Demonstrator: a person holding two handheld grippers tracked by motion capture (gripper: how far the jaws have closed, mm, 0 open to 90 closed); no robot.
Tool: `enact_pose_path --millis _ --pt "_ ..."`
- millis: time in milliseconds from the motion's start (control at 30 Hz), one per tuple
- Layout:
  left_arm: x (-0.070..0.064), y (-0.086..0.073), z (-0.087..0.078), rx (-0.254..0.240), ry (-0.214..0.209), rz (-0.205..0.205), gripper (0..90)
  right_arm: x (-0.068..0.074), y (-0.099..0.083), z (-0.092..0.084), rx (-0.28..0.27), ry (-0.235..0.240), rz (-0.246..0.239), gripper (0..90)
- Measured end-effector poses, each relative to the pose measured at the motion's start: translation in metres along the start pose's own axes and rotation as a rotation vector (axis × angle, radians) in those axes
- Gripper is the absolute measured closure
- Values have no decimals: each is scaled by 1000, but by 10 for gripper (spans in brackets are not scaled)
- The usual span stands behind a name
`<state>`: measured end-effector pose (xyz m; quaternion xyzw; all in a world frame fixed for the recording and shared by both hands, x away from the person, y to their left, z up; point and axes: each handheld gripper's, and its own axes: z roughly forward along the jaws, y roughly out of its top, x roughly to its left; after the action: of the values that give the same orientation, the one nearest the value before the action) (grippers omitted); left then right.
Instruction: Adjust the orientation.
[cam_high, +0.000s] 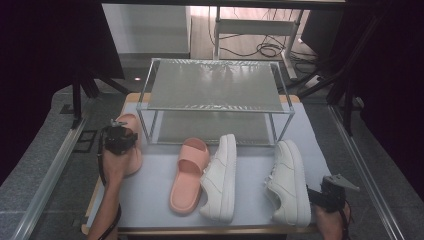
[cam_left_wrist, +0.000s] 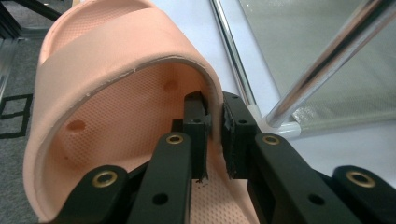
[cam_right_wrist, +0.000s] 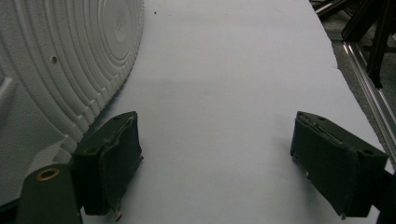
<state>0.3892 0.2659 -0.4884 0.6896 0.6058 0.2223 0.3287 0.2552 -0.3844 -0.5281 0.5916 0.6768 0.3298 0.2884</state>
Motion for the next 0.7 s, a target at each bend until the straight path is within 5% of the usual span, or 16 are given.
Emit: enact_pose_path --millis 300,700 --pt "11 -2 -18 -10 27 -5 860 0 0 0 -1 1 0 157" --pt "13 -16 -55 -29 31 63 860 0 0 0 -1 0 0 158"
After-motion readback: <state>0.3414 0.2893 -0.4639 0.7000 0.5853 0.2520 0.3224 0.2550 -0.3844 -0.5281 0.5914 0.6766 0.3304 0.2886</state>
